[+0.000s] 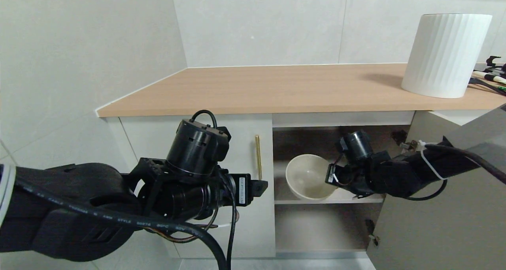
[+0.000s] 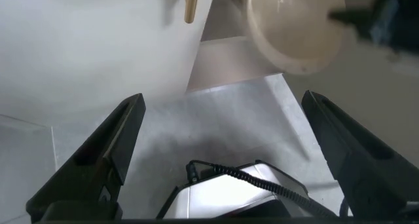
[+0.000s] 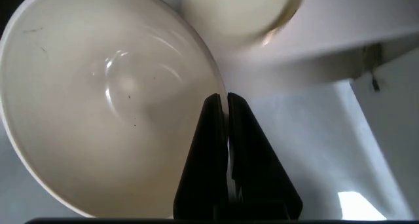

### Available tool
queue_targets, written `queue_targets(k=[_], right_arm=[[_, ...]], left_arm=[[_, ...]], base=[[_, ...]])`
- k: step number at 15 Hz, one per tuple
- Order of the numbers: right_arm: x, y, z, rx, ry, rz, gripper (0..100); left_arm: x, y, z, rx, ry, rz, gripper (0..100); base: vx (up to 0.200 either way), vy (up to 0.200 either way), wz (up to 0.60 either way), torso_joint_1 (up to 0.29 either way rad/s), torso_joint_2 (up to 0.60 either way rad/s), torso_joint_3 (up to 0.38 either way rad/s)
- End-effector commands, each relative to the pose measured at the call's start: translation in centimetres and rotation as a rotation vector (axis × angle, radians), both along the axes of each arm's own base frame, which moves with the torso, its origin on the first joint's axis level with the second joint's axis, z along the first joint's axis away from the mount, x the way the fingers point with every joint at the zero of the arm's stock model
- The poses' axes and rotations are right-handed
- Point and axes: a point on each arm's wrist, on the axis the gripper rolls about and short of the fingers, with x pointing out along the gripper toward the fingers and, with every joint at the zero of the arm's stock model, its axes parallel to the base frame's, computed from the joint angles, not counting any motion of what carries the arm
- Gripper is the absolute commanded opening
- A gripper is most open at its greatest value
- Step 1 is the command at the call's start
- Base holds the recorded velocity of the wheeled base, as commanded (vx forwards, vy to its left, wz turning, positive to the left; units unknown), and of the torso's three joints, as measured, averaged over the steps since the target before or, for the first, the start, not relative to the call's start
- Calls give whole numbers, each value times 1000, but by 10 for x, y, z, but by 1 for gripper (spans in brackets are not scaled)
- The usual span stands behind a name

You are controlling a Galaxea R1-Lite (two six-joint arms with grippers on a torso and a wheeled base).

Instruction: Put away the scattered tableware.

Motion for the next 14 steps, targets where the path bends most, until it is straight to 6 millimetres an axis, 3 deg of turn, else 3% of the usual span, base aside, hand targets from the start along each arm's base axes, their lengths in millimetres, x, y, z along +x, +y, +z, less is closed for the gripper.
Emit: queue_targets(k=[1,3,7,14], right_arm=[[36,-24,-32,20,9,-116,0],[54,-38,-42,23,-1,-168,0],[77,-44,-65,-17,-17,-253,0],[92,-45,-73,-17,-39,-273,0]], left_arm=[[-1,1,3,-6,-7,0,100],[-1,1,3,-6,-7,0,100],[-1,1,2,-5,-6,0,100],[0,0,0,-1,0,-1,100]], base=[[0,0,0,0,0,0],[0,0,0,0,0,0],[0,0,0,0,0,0],[0,0,0,0,0,0]])
